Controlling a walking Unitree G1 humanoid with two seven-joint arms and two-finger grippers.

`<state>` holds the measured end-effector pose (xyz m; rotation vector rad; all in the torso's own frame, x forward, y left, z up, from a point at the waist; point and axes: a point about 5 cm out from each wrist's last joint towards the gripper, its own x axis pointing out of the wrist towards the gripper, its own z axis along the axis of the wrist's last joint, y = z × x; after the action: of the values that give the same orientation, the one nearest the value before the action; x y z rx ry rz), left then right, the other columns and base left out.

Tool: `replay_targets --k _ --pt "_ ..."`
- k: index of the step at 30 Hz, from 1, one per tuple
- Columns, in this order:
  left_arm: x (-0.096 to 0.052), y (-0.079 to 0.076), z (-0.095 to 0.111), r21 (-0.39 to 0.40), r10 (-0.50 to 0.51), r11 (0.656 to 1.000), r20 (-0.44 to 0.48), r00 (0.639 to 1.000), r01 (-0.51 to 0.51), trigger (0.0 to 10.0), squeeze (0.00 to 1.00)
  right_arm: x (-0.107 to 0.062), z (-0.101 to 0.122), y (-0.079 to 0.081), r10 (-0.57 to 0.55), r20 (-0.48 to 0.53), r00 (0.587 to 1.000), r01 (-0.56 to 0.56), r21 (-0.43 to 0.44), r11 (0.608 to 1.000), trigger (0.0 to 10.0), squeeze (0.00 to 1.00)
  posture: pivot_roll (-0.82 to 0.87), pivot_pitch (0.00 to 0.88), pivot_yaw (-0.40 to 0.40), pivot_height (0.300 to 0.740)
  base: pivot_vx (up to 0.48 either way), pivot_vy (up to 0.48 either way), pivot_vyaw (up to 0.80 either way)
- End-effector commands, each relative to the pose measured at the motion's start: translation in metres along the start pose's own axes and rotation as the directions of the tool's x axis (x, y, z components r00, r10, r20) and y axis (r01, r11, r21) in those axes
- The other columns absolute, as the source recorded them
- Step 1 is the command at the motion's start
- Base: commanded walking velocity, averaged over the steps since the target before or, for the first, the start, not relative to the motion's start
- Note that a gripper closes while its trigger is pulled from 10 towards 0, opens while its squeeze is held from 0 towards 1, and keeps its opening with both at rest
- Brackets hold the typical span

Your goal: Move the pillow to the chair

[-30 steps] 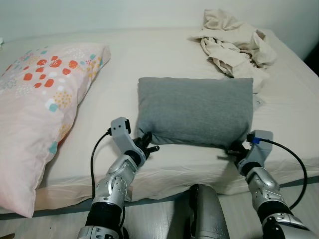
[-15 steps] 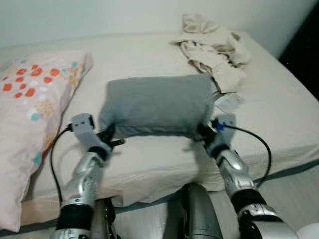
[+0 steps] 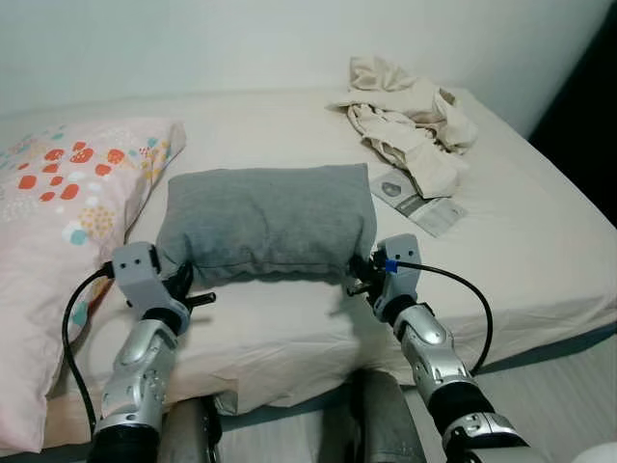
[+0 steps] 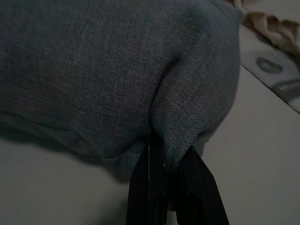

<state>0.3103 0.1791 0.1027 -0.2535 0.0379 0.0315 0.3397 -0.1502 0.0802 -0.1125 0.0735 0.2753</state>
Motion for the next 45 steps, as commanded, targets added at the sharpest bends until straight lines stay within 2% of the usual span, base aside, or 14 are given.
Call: replay_targets --k 1,4,7,12,24,45 --pt "-0.001 -0.006 -0.01 0.025 -0.01 1.0 -0.035 0.999 0.011 10.0 0.0 -0.003 -0.009 0.009 0.017 -0.02 1.0 -0.017 -0.027 0.999 10.0 0.0 -0.02 0.077 -0.006 0.573 0.0 0.0 0.0" --pt "-0.002 -0.005 -0.01 0.029 -0.005 1.0 -0.031 1.0 0.006 10.0 0.0 -0.004 -0.009 0.009 0.006 -0.008 1.0 -0.006 -0.033 0.999 10.0 0.0 -0.02 0.072 -0.003 0.573 0.0 0.0 0.0" --pt "-0.003 -0.006 -0.013 0.069 -0.011 0.998 -0.038 0.999 0.014 10.0 0.0 -0.006 -0.011 0.009 0.014 -0.017 1.0 -0.014 -0.02 1.0 10.0 0.0 -0.02 0.066 0.002 0.573 0.0 0.0 0.0" --pt "-0.006 -0.009 -0.015 0.088 -0.031 0.996 -0.033 0.999 0.034 10.0 0.0 -0.008 -0.009 0.011 0.031 0.014 0.999 -0.031 0.058 0.998 10.0 0.0 -0.02 0.061 0.001 0.588 0.0 0.0 0.0" --pt "-0.007 -0.012 -0.017 0.073 -0.03 0.997 -0.028 0.999 0.032 10.0 0.0 -0.009 -0.011 0.017 0.035 0.004 0.999 -0.035 0.047 0.998 10.0 0.0 -0.02 0.048 -0.006 0.633 0.0 0.0 0.0" --pt "-0.011 -0.016 -0.024 0.09 -0.044 0.995 -0.048 0.998 0.048 10.0 0.0 -0.009 -0.009 0.017 0.055 0.003 0.998 -0.055 0.026 0.998 10.0 0.0 -0.03 0.055 -0.017 0.718 0.0 0.0 0.0"
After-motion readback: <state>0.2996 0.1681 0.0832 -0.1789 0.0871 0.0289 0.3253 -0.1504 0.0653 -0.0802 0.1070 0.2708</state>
